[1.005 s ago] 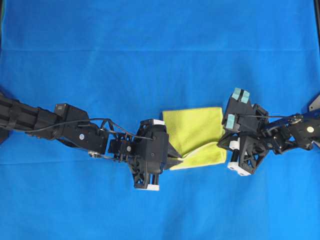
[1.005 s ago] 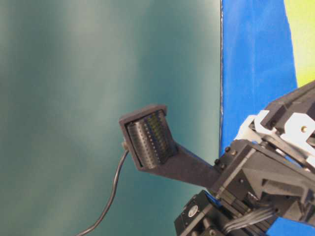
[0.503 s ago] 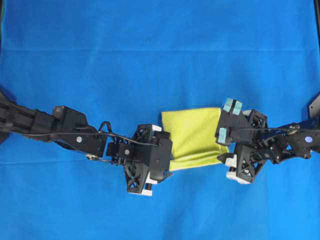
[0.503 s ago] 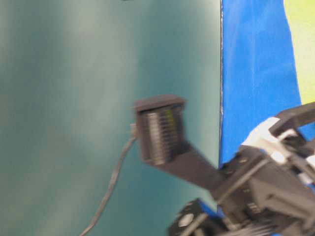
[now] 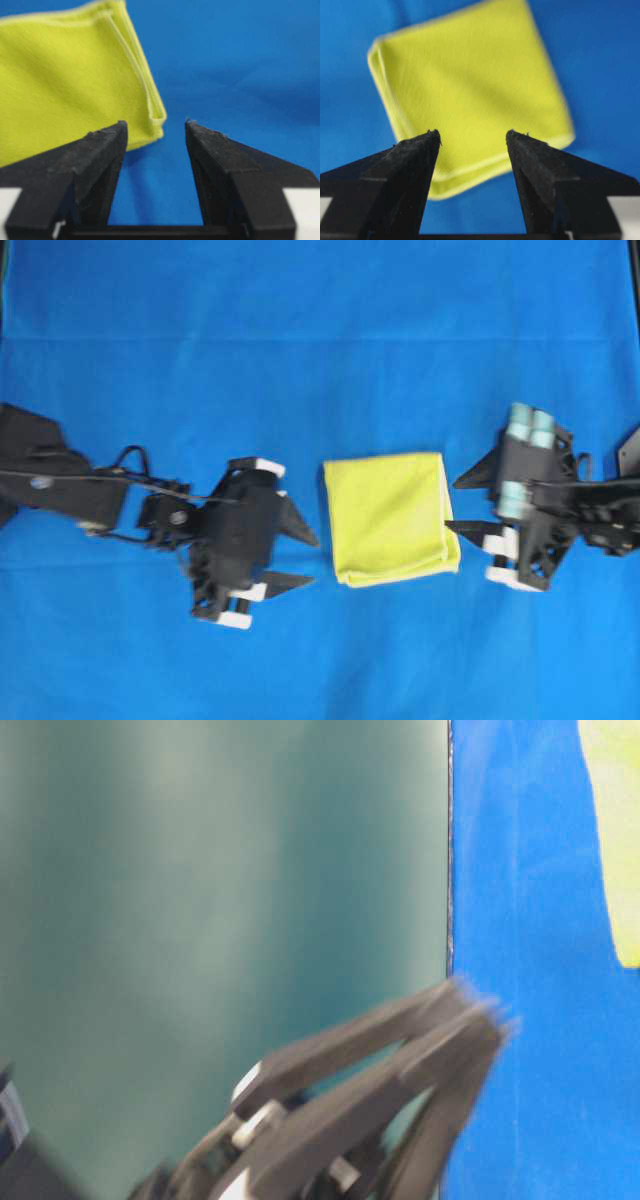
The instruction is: Fold the yellow towel.
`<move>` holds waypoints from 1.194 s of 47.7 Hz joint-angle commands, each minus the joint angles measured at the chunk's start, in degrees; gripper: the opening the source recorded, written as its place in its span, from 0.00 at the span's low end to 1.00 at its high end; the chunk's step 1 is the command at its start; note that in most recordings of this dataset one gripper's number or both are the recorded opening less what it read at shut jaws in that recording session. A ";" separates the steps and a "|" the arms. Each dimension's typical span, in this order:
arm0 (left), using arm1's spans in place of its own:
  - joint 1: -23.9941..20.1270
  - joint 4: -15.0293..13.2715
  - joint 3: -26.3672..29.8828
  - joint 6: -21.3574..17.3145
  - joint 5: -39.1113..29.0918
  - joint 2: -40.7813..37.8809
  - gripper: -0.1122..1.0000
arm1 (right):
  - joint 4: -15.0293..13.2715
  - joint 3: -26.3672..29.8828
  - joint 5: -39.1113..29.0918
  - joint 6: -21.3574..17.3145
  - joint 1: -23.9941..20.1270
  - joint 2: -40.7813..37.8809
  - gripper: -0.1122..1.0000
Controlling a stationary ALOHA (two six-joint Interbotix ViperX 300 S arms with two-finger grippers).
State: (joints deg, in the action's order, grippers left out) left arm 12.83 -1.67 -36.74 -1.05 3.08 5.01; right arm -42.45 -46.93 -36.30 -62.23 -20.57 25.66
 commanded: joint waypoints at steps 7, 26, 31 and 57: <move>-1.14 0.09 -7.65 -2.72 3.96 11.78 0.52 | -9.23 -3.08 0.18 -0.09 -0.18 11.43 0.64; -7.73 0.09 -21.97 -5.01 5.36 35.33 0.52 | -15.29 -11.34 -0.88 0.09 -0.18 33.13 0.64; -8.88 0.09 -24.70 -5.71 2.46 42.71 0.52 | -16.17 -14.15 -1.32 -0.09 -0.18 38.06 0.64; -15.64 0.00 -40.69 -4.22 -4.48 70.05 0.52 | -19.78 -24.70 -2.64 -5.63 5.19 49.22 0.64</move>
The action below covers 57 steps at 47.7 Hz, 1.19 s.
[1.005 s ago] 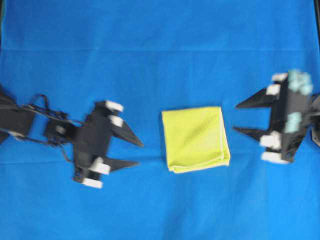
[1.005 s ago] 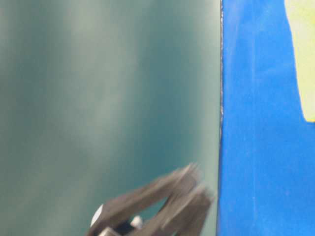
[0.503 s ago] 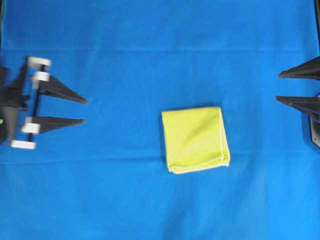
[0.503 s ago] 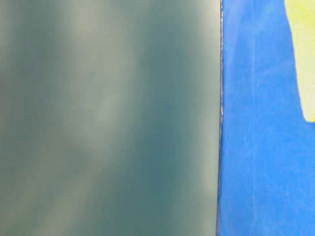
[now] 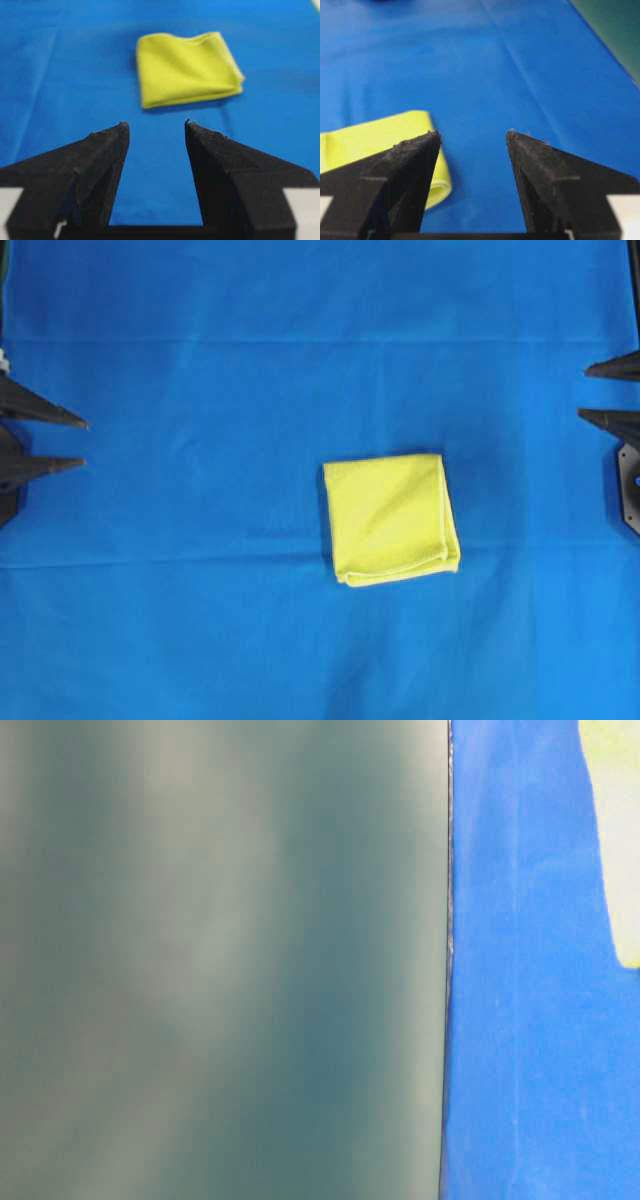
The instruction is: Fold the yellow towel.
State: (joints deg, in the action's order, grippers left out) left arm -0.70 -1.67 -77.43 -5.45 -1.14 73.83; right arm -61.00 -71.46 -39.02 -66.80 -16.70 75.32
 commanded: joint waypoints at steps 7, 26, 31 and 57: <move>-4.66 0.00 -1.05 0.26 -0.35 1.14 0.52 | -3.34 -2.90 0.70 -5.71 3.87 -0.70 0.64; -4.57 -0.09 -1.41 1.76 -0.35 0.35 0.48 | -3.69 -3.60 2.90 -7.12 4.04 -1.41 0.64; -4.66 -0.09 -1.41 1.76 -0.35 0.35 0.48 | -3.69 -3.69 3.34 -7.47 4.04 -1.58 0.64; -4.66 -0.09 -1.41 1.93 -0.44 0.35 0.48 | -3.69 -3.60 3.34 -7.65 4.04 -1.67 0.64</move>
